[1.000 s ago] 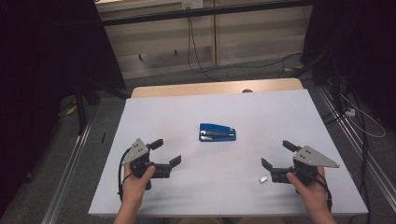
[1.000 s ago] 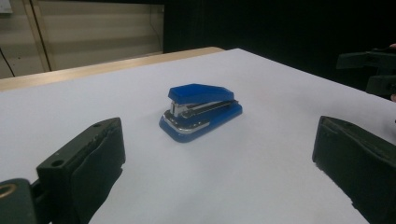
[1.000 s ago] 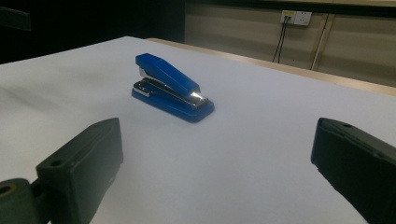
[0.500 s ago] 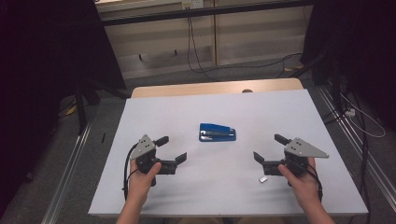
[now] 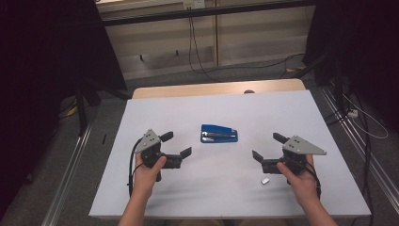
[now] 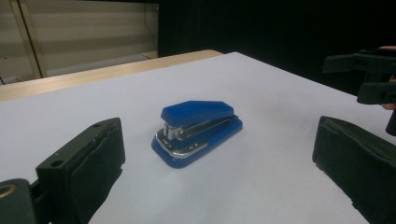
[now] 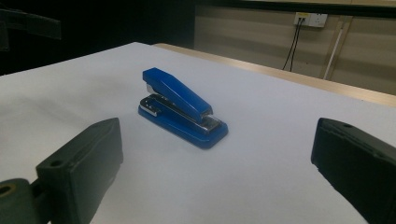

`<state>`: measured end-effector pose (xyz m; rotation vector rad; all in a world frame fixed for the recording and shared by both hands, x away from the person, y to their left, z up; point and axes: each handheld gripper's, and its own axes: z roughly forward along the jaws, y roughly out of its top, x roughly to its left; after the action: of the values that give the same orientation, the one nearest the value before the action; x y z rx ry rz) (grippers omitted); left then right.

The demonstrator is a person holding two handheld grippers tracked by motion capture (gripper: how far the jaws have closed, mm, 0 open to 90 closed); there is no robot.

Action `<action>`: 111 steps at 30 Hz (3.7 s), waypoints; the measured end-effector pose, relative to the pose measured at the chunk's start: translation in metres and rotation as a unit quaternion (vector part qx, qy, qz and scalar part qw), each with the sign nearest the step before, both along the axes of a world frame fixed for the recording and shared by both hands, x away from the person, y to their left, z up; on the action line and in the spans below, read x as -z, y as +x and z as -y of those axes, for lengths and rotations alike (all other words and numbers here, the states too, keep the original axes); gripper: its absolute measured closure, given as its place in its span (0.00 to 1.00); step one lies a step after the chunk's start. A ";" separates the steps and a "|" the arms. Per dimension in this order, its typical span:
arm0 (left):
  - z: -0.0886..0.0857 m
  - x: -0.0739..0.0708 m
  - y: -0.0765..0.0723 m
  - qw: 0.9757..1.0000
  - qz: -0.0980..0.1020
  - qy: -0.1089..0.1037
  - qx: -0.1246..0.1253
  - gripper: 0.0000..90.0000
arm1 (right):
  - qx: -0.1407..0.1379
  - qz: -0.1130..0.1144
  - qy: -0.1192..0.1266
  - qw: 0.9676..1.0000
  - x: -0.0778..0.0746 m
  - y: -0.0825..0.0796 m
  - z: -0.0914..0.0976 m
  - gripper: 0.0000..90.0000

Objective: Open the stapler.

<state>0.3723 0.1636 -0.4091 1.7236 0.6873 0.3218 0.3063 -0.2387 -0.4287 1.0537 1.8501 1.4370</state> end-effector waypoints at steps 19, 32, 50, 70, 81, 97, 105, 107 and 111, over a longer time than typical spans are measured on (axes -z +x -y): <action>0.025 0.003 0.018 1.000 -0.006 0.008 0.017 0.03 | -0.003 0.003 0.001 1.000 -0.005 0.018 -0.009 0.03; 0.033 0.013 0.034 1.000 -0.016 0.020 0.014 0.05 | -0.013 -0.006 0.004 1.000 -0.004 0.029 -0.020 0.03; 0.050 0.014 0.060 0.999 -0.021 0.040 0.025 0.08 | -0.016 -0.015 -0.001 1.000 -0.003 0.036 -0.027 0.03; 0.062 0.028 0.094 0.996 -0.033 0.075 0.029 0.16 | -0.018 -0.023 -0.007 1.000 -0.002 0.049 -0.036 0.03; 0.074 0.037 0.104 0.992 -0.042 0.107 0.059 0.24 | -0.014 -0.030 -0.013 0.999 -0.001 0.055 -0.040 0.03; 0.076 0.053 0.109 0.988 -0.064 0.113 0.089 0.39 | -0.014 -0.039 -0.015 0.999 0.004 0.054 -0.042 0.04; 0.078 0.053 0.110 0.986 -0.076 0.100 0.107 0.50 | -0.012 -0.039 -0.016 0.999 0.003 0.055 -0.041 0.04; 0.078 0.053 0.110 0.986 -0.075 0.101 0.108 0.50 | -0.013 -0.039 -0.016 0.999 0.003 0.055 -0.041 0.03; 0.076 0.052 0.111 0.986 -0.076 0.100 0.110 0.52 | -0.016 -0.039 -0.018 0.999 0.005 0.055 -0.044 0.03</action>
<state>0.4830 0.0873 -0.4611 2.0117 0.5816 0.1087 0.3614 -0.1947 -0.4335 1.0818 1.9490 1.3941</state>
